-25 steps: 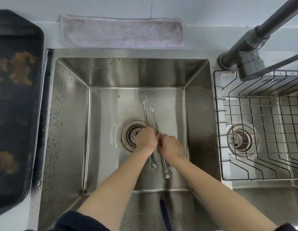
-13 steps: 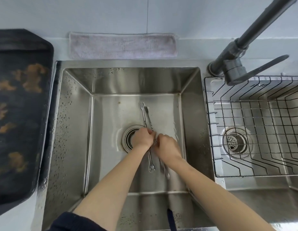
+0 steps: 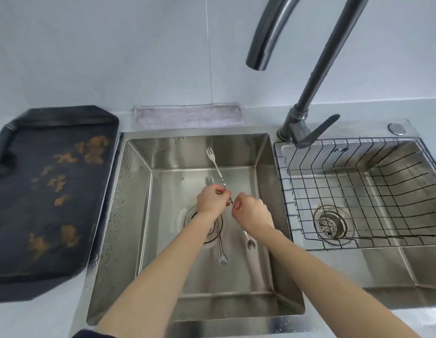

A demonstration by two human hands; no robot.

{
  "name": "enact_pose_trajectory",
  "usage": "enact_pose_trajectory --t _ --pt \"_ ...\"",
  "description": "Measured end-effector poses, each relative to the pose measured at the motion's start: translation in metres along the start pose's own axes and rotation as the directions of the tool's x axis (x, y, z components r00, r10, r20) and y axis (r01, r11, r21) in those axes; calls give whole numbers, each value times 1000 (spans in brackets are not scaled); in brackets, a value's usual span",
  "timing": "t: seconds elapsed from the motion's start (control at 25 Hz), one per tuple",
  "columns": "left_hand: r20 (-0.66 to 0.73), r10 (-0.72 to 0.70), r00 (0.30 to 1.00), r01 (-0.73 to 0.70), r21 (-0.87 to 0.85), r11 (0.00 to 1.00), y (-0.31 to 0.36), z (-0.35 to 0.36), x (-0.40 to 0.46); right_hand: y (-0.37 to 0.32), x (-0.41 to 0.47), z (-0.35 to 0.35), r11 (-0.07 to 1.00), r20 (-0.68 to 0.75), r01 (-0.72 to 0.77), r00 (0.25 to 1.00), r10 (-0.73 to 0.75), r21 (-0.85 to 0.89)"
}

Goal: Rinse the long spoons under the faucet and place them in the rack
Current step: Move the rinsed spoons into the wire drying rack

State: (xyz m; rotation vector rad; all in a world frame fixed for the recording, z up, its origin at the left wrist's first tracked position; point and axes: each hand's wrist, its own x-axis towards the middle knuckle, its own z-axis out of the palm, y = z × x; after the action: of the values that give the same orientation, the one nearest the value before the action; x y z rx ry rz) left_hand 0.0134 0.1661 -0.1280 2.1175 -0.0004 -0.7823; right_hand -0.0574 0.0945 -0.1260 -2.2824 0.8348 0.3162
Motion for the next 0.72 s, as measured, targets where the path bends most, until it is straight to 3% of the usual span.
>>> enact_pose_trajectory --t 0.28,0.56,0.72 --pt "-83 191 978 -185 67 980 33 -25 -36 -10 -25 -31 987 -106 113 989 -101 113" --pt "-131 308 942 -293 122 948 65 -27 -80 -5 -46 -74 967 -229 248 946 -227 64" --pt "-106 345 932 -346 15 938 82 -14 -96 9 -56 -97 958 -256 285 925 -279 -15"
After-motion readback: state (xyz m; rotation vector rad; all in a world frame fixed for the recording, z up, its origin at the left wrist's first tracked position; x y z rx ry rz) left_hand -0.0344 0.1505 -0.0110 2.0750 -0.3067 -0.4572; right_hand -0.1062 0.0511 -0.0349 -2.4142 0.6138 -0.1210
